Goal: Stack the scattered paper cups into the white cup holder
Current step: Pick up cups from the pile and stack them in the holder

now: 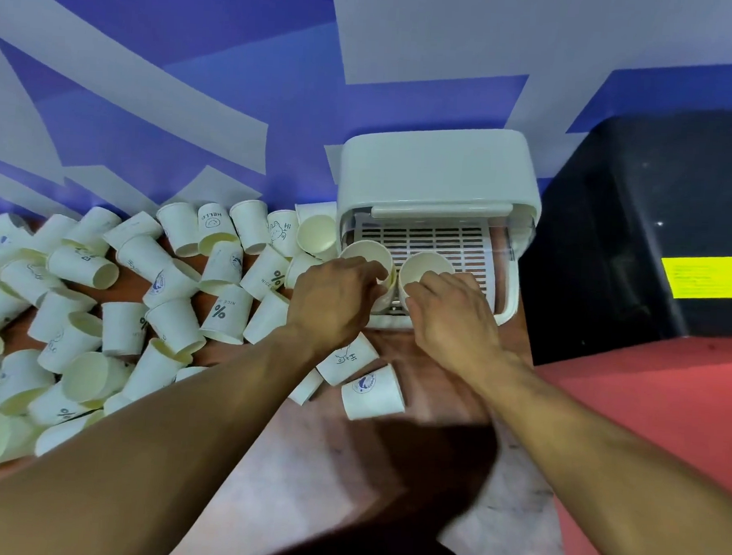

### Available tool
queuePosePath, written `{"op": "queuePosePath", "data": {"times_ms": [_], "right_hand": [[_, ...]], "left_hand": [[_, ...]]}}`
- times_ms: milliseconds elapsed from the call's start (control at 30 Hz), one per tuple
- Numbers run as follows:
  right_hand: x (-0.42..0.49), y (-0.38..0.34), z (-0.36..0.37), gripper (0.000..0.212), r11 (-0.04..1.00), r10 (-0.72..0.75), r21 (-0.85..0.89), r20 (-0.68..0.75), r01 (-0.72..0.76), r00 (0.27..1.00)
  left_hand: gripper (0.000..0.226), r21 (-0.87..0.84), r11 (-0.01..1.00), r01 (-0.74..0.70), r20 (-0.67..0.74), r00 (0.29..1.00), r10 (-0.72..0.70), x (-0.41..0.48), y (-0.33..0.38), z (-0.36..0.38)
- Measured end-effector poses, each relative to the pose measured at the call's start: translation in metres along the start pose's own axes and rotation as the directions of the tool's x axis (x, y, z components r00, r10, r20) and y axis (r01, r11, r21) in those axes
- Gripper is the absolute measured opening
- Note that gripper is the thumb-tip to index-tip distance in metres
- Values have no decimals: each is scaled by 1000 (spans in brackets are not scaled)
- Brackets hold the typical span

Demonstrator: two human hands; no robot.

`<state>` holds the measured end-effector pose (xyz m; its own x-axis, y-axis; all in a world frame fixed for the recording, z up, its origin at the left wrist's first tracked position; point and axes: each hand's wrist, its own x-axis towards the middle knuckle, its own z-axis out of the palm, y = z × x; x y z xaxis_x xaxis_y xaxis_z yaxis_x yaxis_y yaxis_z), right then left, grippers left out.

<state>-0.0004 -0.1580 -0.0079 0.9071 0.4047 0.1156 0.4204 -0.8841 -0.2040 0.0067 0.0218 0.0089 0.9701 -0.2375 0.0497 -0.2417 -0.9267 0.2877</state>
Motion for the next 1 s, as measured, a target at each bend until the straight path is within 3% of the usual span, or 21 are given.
{"op": "queuePosePath", "data": {"times_ms": [267,500,567,667,833,1000], "right_hand": [[1,3,10,15,1000,0,-25,-42,-1,999],[0,1,11,22,998,36,49,-41,-34,999],[0,2,11,16,998,41,47,-34,-40,999],[-3,1,9,18,999,31,43,-49,-29,998],[-22,-21,-2,24,991,-5,132,-241,37,971],[-48,-48,6,17,980,-17,189,-242,64,970]], "left_hand": [[21,-59,998,-2,40,999,5,-1,-8,18],[20,-3,1000,-1,88,996,1,2,-2,17],[19,-3,1000,1,93,996,-1,0,0,15],[29,-36,998,-59,42,997,61,-15,-1,13],[38,18,996,-84,-100,991,85,-52,-12,7],[33,-9,1000,0,74,997,0,-83,-22,1]]}}
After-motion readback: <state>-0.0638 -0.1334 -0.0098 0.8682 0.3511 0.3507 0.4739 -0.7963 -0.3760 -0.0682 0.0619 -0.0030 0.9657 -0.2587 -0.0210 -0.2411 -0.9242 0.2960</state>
